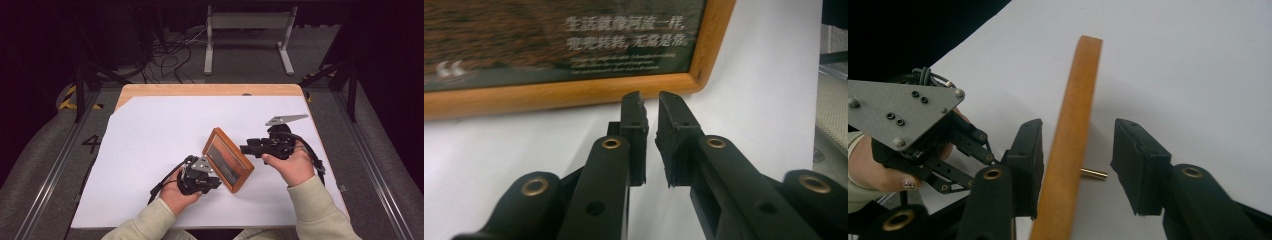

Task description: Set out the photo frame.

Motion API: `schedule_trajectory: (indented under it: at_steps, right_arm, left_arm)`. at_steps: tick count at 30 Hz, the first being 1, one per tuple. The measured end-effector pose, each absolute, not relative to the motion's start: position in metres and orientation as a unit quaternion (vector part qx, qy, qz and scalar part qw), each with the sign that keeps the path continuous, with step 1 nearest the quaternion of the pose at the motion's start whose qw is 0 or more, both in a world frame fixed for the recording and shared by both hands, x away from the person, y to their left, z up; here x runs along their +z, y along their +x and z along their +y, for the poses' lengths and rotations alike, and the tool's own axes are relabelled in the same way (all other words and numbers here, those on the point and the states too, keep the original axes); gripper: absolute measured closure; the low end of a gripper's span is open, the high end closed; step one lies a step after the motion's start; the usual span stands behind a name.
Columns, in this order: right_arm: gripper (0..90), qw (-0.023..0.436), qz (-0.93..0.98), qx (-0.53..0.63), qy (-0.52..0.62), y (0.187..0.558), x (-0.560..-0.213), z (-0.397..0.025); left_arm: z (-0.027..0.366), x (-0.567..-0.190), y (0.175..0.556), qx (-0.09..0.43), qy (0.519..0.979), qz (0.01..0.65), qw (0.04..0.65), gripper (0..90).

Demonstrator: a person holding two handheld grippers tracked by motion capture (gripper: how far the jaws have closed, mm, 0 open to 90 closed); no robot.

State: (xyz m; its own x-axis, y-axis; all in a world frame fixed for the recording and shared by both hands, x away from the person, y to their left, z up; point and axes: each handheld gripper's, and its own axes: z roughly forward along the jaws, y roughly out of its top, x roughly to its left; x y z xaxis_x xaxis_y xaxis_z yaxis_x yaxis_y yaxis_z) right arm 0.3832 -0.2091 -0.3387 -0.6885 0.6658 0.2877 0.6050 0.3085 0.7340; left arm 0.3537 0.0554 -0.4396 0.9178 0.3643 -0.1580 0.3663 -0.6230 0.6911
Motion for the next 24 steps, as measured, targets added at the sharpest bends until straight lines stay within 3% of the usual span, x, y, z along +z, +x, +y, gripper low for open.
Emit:
schedule_trajectory:
  at_steps: [9,12,16,24]
  right_arm:
    - [49.4,0.012,0.837,0.371,0.402,0.404,-0.357,-0.171]
    - [53.2,0.004,0.844,0.354,0.404,0.408,-0.362,-0.163]
    - [64.7,0.011,0.852,0.324,0.412,0.413,-0.362,-0.158]
    - [66.9,0.011,0.856,0.312,0.413,0.414,-0.359,-0.155]
  left_arm:
    - [0.086,-0.432,0.357,0.010,0.888,0.225,0.400,72.9]
    - [0.092,-0.432,0.359,0.011,0.886,0.238,0.398,72.3]
    - [0.095,-0.432,0.360,0.014,0.884,0.241,0.400,71.8]
    - [0.113,-0.430,0.361,0.022,0.877,0.258,0.405,71.0]
